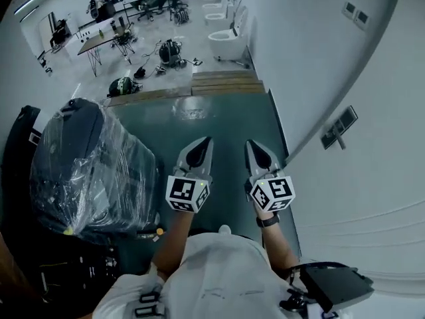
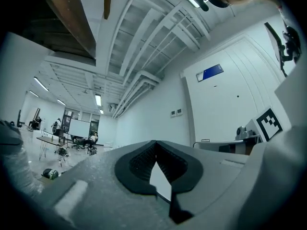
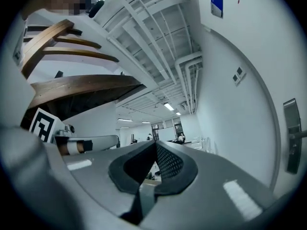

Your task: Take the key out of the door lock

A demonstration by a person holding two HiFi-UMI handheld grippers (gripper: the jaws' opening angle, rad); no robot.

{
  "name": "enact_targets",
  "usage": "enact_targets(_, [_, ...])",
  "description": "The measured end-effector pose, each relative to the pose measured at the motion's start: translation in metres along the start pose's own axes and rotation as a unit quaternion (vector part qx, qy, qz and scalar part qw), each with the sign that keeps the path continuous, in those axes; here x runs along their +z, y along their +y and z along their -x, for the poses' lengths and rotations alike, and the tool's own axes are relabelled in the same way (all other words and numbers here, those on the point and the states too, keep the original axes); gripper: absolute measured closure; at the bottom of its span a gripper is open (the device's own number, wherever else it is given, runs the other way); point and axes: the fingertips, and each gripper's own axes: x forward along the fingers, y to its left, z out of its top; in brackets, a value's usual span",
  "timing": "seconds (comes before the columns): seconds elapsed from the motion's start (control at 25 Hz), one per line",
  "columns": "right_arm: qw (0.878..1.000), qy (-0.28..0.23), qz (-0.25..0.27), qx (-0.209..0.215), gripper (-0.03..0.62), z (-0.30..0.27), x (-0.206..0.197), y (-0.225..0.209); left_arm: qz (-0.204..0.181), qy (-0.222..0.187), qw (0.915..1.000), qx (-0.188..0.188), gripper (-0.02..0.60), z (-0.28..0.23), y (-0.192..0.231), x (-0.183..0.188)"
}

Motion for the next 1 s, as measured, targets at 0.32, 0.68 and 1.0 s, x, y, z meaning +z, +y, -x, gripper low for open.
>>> enact_targets(0.32, [0.991,0.006,0.037,-0.126,0.603,-0.008,0.003,-0.136,0.031,0.053,0.9903,-0.124,0.581,-0.148,-0.028,-0.057])
enact_targets(0.68, [0.946,0.025,0.024,-0.322,0.603,-0.013,-0.023,-0.281,0.055,0.074,0.9344,-0.344,0.581,-0.317,-0.100,-0.116])
enact_targets(1.0, [0.884,0.017,0.035,-0.465,0.602,-0.023,-0.021,-0.353,0.076,0.079,0.8642,-0.491,0.581,-0.417,-0.144,-0.141])
